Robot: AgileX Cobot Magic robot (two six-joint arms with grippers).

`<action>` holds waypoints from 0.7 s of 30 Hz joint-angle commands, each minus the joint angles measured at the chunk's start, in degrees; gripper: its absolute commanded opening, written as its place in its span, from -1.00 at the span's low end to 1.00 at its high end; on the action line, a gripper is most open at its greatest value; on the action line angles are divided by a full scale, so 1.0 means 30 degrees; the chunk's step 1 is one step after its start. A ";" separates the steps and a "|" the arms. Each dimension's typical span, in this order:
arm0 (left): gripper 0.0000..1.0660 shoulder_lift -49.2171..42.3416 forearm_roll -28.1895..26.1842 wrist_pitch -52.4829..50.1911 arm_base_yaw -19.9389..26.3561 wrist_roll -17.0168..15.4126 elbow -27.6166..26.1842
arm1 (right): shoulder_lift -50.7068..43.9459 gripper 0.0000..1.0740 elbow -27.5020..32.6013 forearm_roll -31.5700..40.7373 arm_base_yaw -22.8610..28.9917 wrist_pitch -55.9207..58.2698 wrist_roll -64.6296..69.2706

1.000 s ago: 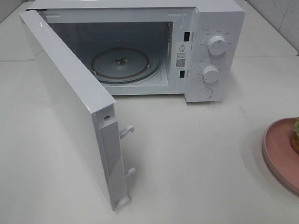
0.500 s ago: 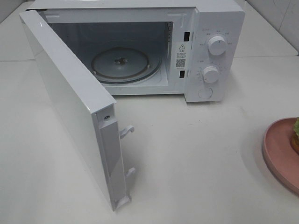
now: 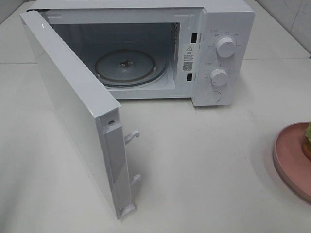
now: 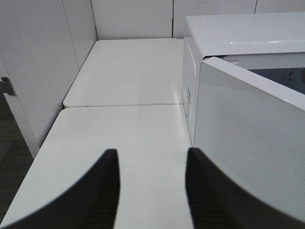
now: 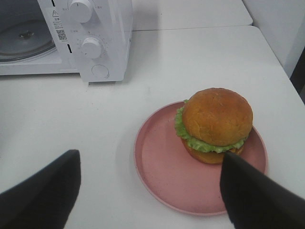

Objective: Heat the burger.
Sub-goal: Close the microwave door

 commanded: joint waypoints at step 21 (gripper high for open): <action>-1.00 1.1440 0.0420 -1.8869 0.0038 -0.0210 0.3762 | -0.0516 0.42 0.0019 0.0019 -0.0038 -0.0095 -0.0153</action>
